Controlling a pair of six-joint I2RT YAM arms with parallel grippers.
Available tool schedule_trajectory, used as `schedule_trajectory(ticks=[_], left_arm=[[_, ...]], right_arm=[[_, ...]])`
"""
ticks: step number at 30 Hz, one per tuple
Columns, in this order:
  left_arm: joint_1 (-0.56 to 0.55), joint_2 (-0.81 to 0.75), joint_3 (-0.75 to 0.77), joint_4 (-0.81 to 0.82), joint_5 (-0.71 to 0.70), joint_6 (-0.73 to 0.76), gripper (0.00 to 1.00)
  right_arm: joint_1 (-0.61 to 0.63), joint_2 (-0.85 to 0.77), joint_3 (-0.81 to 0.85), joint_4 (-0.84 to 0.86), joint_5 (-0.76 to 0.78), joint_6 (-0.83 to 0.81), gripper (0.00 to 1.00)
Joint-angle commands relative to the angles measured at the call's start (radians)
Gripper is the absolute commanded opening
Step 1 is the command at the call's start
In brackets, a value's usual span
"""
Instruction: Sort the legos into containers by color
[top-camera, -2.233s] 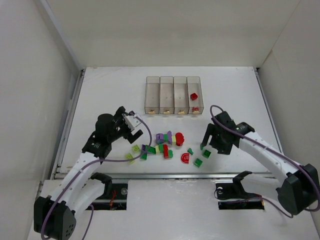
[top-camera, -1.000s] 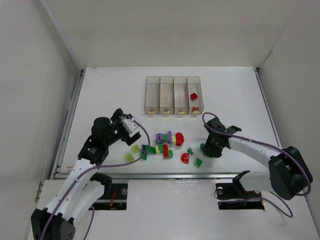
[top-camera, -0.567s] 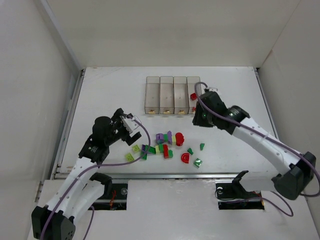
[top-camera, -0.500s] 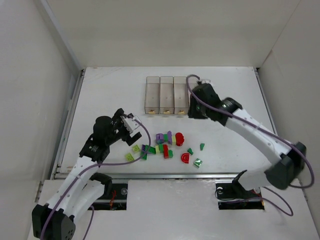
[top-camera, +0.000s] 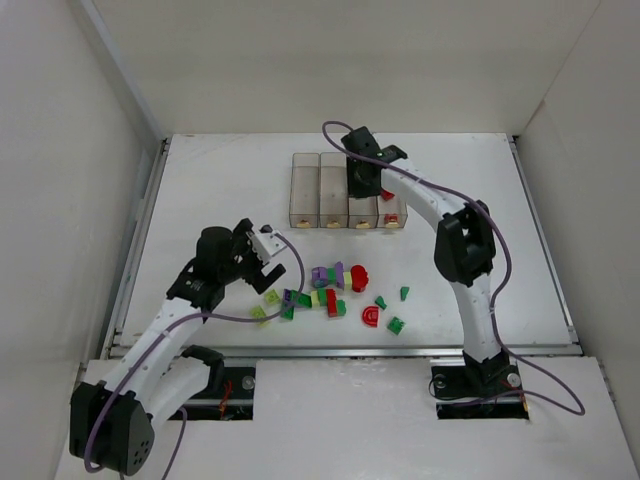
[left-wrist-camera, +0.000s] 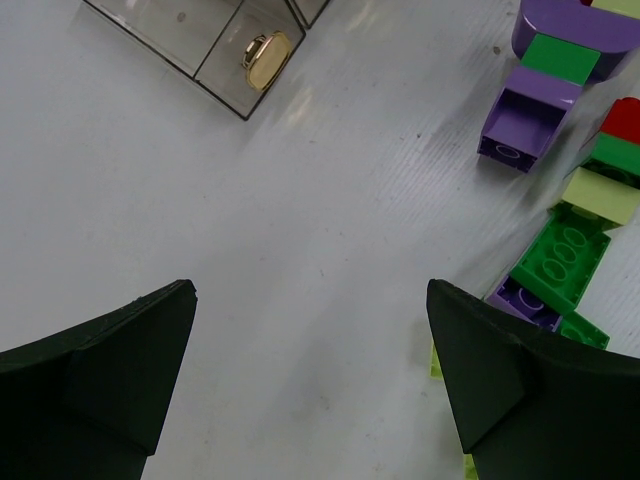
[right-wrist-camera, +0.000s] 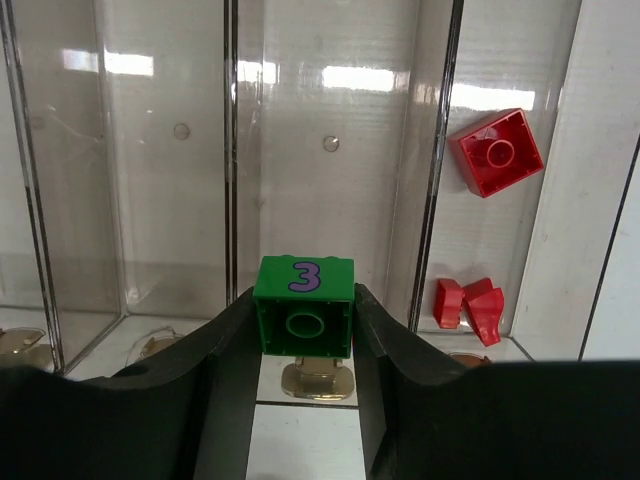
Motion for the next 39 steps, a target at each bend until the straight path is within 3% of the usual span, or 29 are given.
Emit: schedule_trajectory(ticks=[1, 4, 5, 6, 9, 16, 20, 22, 26, 31, 35, 39], left_arm=[[0.005, 0.013, 0.046, 0.033, 0.007, -0.002, 0.99], [0.005, 0.024, 0.035, 0.069, 0.007, -0.002, 0.99], [0.005, 0.033, 0.024, 0.078, 0.007, -0.011, 0.99], [0.005, 0.033, 0.024, 0.089, 0.007, -0.011, 0.99], [0.005, 0.033, 0.024, 0.089, 0.007, -0.011, 0.99], [0.005, 0.033, 0.015, 0.109, 0.026, -0.011, 0.99], [0.005, 0.013, -0.014, 0.128, 0.026, -0.011, 0.99], [0.005, 0.013, -0.014, 0.129, 0.035, -0.02, 0.99], [0.005, 0.004, -0.034, 0.154, 0.073, -0.02, 0.99], [0.005, 0.004, -0.043, 0.188, 0.122, -0.04, 0.99], [0.005, 0.004, -0.043, 0.188, 0.133, -0.049, 0.99], [0.005, -0.005, -0.043, 0.198, 0.133, -0.049, 0.99]], right_arm=[[0.013, -0.041, 0.08, 0.018, -0.001, -0.022, 0.06], [0.013, -0.041, 0.055, 0.028, -0.021, -0.031, 0.2], [0.003, -0.032, 0.055, 0.028, -0.021, -0.031, 0.44], [0.003, -0.032, 0.042, 0.028, -0.021, -0.031, 0.54], [-0.007, -0.044, 0.032, 0.028, -0.021, -0.022, 0.73], [-0.018, -0.173, 0.002, 0.014, -0.044, -0.013, 0.76], [-0.018, -0.36, -0.214, 0.003, -0.023, 0.058, 0.75], [-0.027, -0.488, -0.404, 0.003, -0.032, 0.107, 0.72], [-0.027, -0.658, -0.722, 0.037, -0.142, 0.141, 0.69], [-0.027, -0.733, -1.038, 0.057, -0.234, 0.228, 0.66], [0.002, -0.753, -1.119, 0.101, -0.234, 0.239, 0.65], [0.002, -0.674, -1.138, 0.153, -0.225, 0.239, 0.61]])
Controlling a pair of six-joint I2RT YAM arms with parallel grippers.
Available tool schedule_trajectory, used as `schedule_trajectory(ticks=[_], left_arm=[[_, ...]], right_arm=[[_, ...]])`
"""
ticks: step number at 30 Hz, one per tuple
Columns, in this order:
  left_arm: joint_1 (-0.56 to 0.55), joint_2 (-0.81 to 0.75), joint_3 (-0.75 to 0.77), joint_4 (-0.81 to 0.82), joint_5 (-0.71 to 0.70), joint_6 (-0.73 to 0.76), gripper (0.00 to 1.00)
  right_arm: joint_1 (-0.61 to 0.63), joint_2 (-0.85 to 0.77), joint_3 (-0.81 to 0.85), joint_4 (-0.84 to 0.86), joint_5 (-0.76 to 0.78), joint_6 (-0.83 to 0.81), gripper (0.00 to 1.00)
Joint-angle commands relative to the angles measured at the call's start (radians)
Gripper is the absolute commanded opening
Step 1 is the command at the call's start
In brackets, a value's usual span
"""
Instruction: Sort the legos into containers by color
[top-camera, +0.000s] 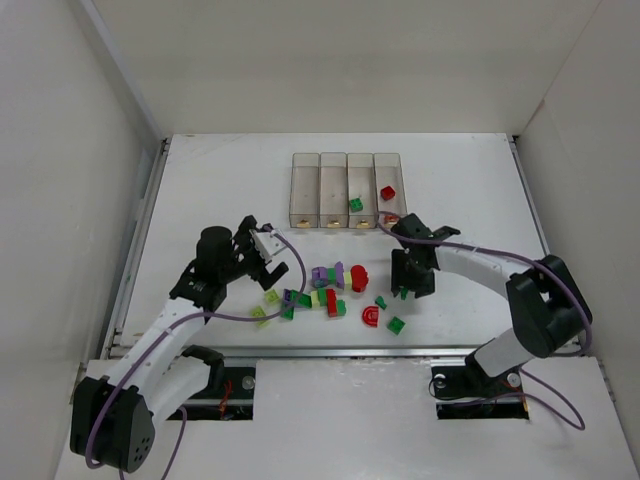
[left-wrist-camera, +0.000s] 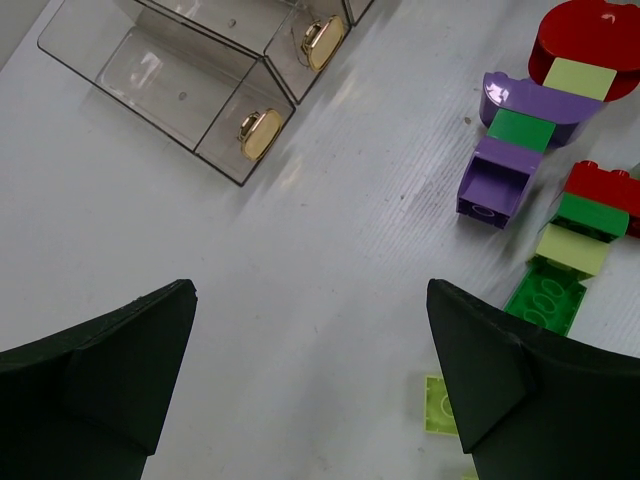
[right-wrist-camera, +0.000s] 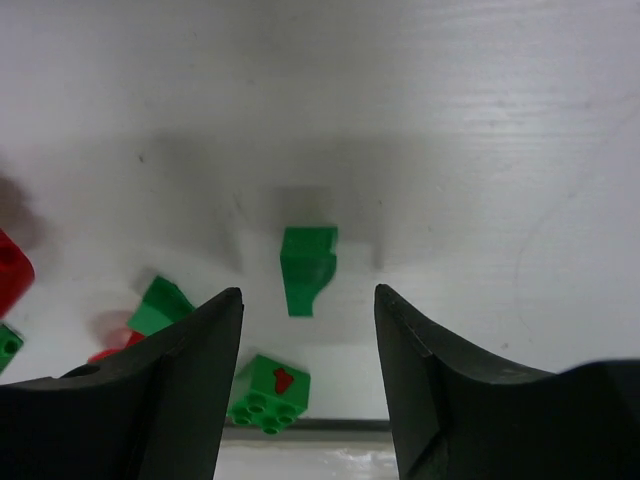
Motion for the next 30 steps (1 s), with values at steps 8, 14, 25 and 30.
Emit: schedule_trajectory(ticks=[8, 14, 25, 30], left_arm=[[0.005, -0.038, -0.007, 0.014, 0.007, -0.015, 0.99], [0.005, -0.038, -0.007, 0.014, 0.007, -0.015, 0.99], [0.005, -0.018, -0.007, 0.034, 0.017, -0.025, 0.99], [0.005, -0.009, 0.013, -0.001, -0.002, -0.012, 0.99]], right_arm=[[0.018, 0.136, 0.05, 0.149, 0.014, -0.011, 0.33], [0.055, 0.107, 0.124, 0.086, 0.054, -0.041, 0.0], [0.009, 0.345, 0.766, 0.132, 0.138, -0.152, 0.0], [-0.025, 0.616, 1.062, 0.037, 0.164, -0.178, 0.06]])
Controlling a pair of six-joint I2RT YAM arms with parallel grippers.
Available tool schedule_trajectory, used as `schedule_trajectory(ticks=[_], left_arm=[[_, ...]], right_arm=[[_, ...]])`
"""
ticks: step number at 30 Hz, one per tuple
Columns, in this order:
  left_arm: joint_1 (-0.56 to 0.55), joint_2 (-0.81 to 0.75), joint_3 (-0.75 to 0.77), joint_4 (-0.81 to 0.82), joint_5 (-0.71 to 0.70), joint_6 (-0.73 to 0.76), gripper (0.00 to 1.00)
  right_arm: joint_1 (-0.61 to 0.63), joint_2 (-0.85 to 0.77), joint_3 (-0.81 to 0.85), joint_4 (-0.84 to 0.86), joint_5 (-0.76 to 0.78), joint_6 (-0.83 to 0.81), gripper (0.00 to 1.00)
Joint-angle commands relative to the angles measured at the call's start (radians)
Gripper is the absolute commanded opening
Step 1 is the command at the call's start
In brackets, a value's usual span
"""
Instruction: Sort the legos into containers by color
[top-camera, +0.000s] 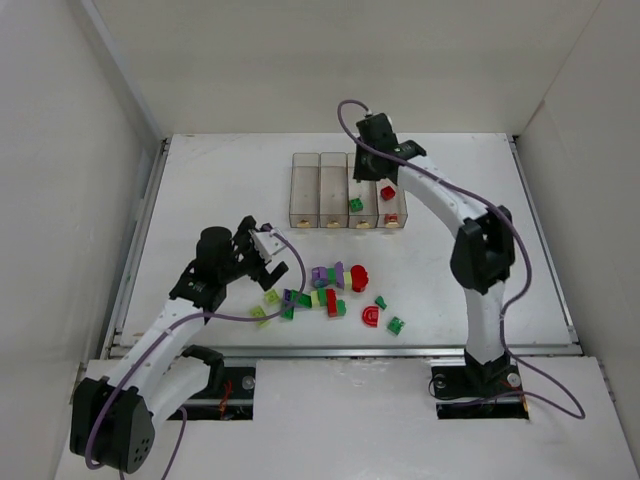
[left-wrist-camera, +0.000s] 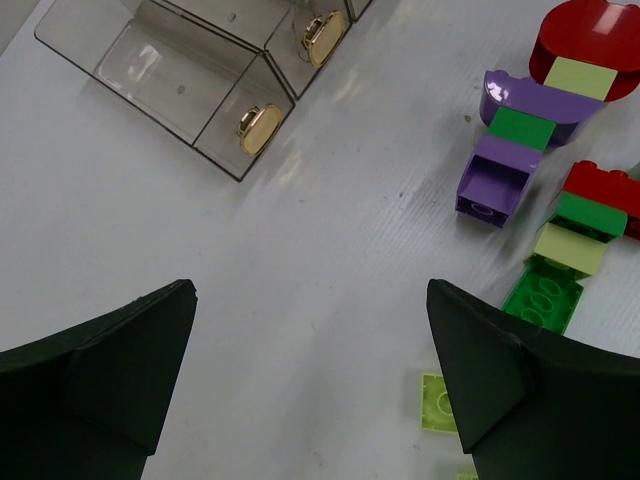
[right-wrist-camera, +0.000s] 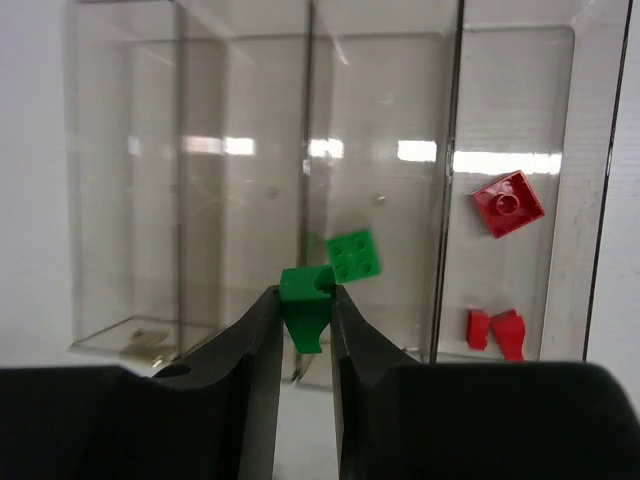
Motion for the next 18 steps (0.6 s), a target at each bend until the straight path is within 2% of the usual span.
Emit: schedule_trajectory(ticks=[1, 4, 5, 9, 13, 15, 18], left_arm=[[0.005, 0.0, 0.014, -0.001, 0.002, 0.001, 0.99], [0.005, 0.009, 0.024, -0.041, -0.01, 0.043, 0.99], [0.005, 0.009, 0.024, -0.041, -0.01, 0.043, 0.99], [0.005, 0.019, 0.024, -0.064, -0.001, 0.078, 0.99], [0.005, 0.029, 0.024, -0.089, 0.02, 0.122, 0.99], [0.005, 0.048, 0.049, -0.185, 0.036, 0.182, 0.99], [0.005, 0.075, 0.086, -0.372, 0.054, 0.354, 0.99]], right_arm=[[-0.024, 0.155, 0.138, -0.113, 0.037, -0.033, 0.1], [-0.024, 0.222, 0.244, -0.164, 0.037, -0.033, 0.27], [-0.024, 0.222, 0.245, -0.164, 0.037, -0.033, 0.38], [-0.024, 0.193, 0.234, -0.141, 0.017, -0.033, 0.39], [-0.034, 0.16, 0.213, -0.132, -0.027, -0.033, 0.66], [-0.034, 0.141, 0.204, -0.132, -0.04, -0.042, 0.7], [-0.034, 0.074, 0.15, -0.132, -0.052, -0.042, 0.71]])
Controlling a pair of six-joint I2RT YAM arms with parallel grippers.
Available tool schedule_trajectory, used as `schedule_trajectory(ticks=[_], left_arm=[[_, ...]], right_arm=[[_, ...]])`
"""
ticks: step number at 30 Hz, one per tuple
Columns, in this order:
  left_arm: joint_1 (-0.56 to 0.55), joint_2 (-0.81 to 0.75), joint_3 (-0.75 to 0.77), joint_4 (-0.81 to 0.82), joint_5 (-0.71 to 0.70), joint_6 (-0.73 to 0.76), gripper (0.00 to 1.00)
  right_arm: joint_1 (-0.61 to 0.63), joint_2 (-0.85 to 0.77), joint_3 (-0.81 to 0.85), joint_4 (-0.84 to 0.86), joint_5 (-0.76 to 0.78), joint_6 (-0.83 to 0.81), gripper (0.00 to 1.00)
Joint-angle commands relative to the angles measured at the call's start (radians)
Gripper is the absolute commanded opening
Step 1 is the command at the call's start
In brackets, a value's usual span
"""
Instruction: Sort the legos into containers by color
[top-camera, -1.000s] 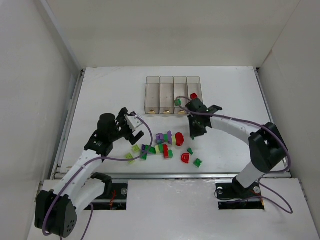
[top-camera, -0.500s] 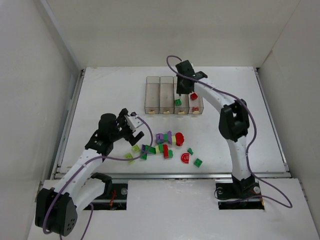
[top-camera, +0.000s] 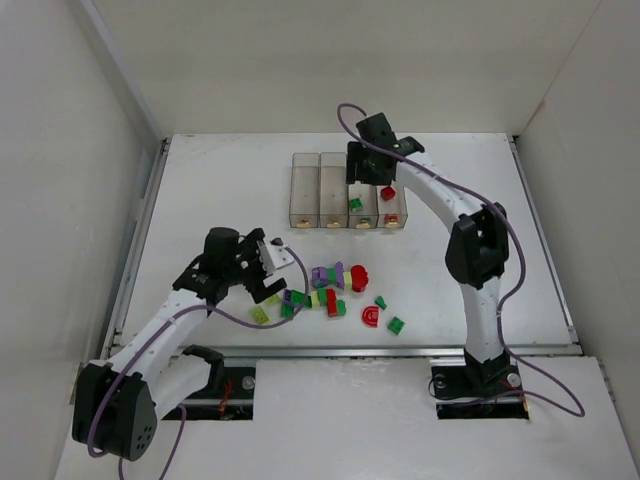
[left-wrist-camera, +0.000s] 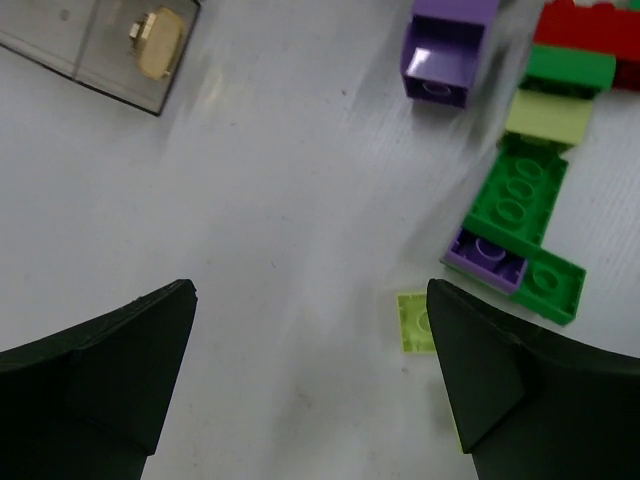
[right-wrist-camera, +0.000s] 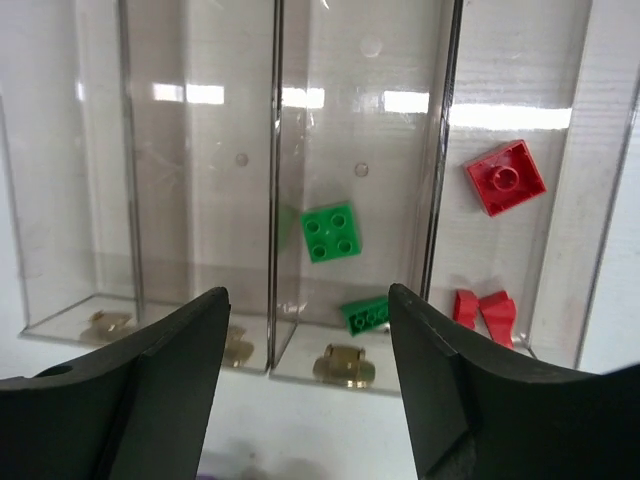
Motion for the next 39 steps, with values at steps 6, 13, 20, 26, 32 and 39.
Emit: schedule_trajectory(ticks=[6, 13, 20, 26, 32, 39], left_arm=[[0.005, 0.081, 0.113, -0.348, 0.017, 0.199, 0.99], [-0.006, 0.221, 0.214, -0.563, 0.109, 0.304, 0.99], [-0.04, 0.333, 0.223, -0.395, -0.052, 0.099, 0.91], [-0.058, 0.345, 0.187, -0.247, -0.167, 0.007, 0.81], [-0.058, 0.354, 0.156, -0.247, -0.105, 0.026, 0.8], [-0.101, 0.382, 0.136, -0.224, -0.11, 0.027, 0.69]], right_arm=[[0.001, -0.273, -0.153, 0.058, -0.023, -0.013, 0.71], [0.01, -0.342, -0.291, 0.067, -0.014, -0.022, 0.71], [0.01, -0.36, -0.333, 0.096, -0.002, -0.031, 0.71], [0.001, -0.369, -0.342, 0.105, -0.002, -0.04, 0.71], [-0.008, -0.369, -0.351, 0.115, -0.002, -0.04, 0.71], [-0.008, -0.36, -0.36, 0.115, -0.002, -0.04, 0.71]])
